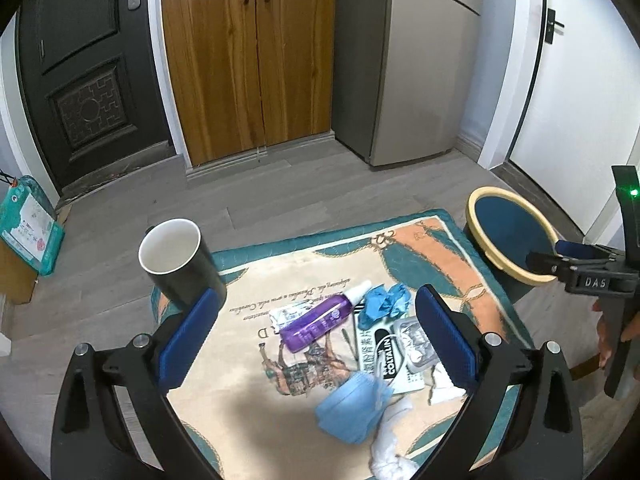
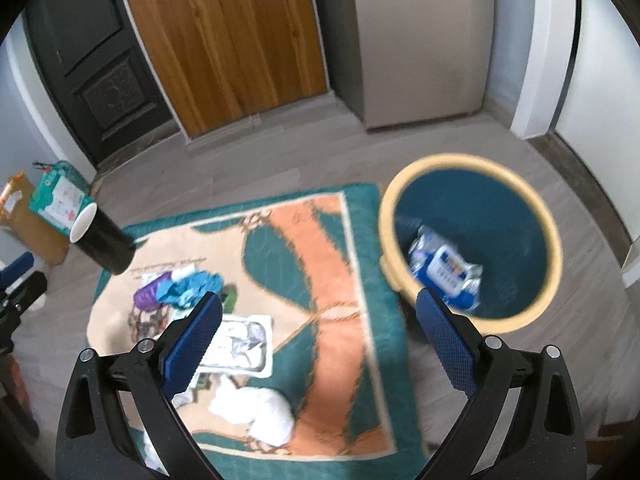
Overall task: Collect trash
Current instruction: 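Move both tools back over the remaining trash on the mat, then grasp the white tissue with the right tool while the left tool grasps the blue glove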
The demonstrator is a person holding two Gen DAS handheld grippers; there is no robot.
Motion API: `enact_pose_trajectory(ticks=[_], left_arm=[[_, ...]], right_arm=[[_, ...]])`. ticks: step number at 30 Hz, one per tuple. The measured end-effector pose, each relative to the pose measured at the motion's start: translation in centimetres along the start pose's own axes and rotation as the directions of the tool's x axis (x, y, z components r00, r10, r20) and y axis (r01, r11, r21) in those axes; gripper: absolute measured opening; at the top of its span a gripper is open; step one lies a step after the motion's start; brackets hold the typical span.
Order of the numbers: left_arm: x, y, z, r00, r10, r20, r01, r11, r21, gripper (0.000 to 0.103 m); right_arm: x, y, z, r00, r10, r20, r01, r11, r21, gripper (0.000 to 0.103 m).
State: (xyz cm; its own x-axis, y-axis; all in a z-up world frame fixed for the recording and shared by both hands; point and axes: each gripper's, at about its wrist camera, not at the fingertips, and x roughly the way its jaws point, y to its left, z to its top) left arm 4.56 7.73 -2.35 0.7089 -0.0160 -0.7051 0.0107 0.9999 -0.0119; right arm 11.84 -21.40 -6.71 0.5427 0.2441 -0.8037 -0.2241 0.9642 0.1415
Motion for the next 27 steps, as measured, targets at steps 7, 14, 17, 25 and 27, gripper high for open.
enact_pose_trajectory(ticks=[7,14,17,25,27], left_arm=[[0.5,0.3,-0.6,1.0,-0.001,-0.03,0.001,1.0,0.003,0.097],[1.4,0.2,-0.6,0.998,-0.015,-0.055,0.015,1.0,0.001,0.097],[2.1,-0.2,-0.7,0.997,-0.016,-0.076,0.018,1.0,0.017,0.097],[3.7,-0.3,-1.1,0.992,-0.005,-0.126,0.012,0.998,0.055,0.097],[3.8,-0.3,-1.0,0.991,-0.019,-0.131,0.025,0.998,0.049,0.097]], right_arm=[[2.7,2.8,-1.9,0.995,0.024,-0.093,-0.031,0.997,-0.076,0.097],[5.3,4.6,-3.6,0.987,-0.007,-0.163,-0.02,0.986,-0.163,0.097],[6.1,4.8,-3.8,0.984,0.001,-0.177,-0.03,0.987,-0.16,0.097],[8.2,6.6,-5.9,0.96,-0.017,-0.279,-0.065,0.957,-0.283,0.097],[8.6,6.4,-6.3,0.952,-0.022,-0.305,-0.065,0.96,-0.273,0.097]])
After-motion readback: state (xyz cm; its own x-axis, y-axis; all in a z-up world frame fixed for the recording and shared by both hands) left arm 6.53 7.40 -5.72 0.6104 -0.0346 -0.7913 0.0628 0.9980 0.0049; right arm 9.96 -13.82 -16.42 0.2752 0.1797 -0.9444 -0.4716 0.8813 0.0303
